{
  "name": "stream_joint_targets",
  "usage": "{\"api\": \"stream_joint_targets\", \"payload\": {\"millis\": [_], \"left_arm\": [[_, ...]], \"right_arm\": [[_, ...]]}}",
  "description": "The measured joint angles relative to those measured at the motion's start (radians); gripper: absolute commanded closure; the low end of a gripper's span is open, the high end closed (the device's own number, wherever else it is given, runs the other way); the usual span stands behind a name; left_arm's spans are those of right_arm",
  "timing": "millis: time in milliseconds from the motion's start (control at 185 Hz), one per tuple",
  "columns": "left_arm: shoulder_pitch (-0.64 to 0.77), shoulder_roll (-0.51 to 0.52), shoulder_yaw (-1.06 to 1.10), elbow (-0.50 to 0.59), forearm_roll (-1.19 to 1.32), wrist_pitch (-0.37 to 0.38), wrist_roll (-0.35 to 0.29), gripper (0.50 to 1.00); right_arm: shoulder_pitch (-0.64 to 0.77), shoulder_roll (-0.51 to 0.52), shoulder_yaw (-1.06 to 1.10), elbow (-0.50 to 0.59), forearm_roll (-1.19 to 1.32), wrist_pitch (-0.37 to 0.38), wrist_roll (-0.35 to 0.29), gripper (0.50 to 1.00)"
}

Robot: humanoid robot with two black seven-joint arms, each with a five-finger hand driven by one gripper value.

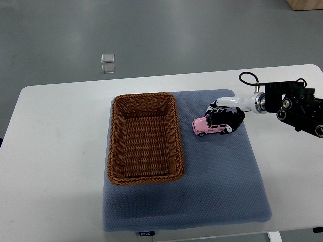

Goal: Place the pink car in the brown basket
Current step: 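Lift the pink car with the right hand toward the basket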

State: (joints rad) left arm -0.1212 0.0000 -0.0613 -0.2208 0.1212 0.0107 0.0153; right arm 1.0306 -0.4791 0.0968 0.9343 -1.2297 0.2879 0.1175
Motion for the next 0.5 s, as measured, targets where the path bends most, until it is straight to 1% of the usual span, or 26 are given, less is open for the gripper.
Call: {"api": "stream_joint_targets", "payload": {"millis": [54, 59, 70, 211, 335, 502], "left_arm": [[0.0, 0.0, 0.0, 0.0, 0.0, 0.0, 0.0, 0.5], [0.0, 0.0, 0.0, 0.0, 0.0, 0.0, 0.0, 0.5], [0.0, 0.0, 0.0, 0.0, 0.0, 0.0, 0.0, 0.5], [0.0, 0.0, 0.001, 0.0, 0.0, 0.0, 0.0, 0.5], [0.0, 0.0, 0.001, -0.001, 0.0, 0.0, 0.0, 0.5], [0.0, 0.0, 0.001, -0.001, 0.0, 0.0, 0.0, 0.5]], "right_arm": [[0.0, 0.0, 0.0, 0.0, 0.0, -0.004, 0.003, 0.979], [0.0, 0.0, 0.0, 0.0, 0.0, -0.004, 0.003, 0.991], [0.0, 0.0, 0.0, 0.0, 0.0, -0.004, 0.004, 1.0], [0.009, -0.003, 0.003, 0.001, 0.0, -0.005, 0.005, 1.0], [0.038, -0.024, 0.005, 0.012, 0.012, 0.009, 0.006, 1.0], [0.131, -0.08, 0.026, 0.073, 0.056, 0.085, 0.007, 1.0]]}}
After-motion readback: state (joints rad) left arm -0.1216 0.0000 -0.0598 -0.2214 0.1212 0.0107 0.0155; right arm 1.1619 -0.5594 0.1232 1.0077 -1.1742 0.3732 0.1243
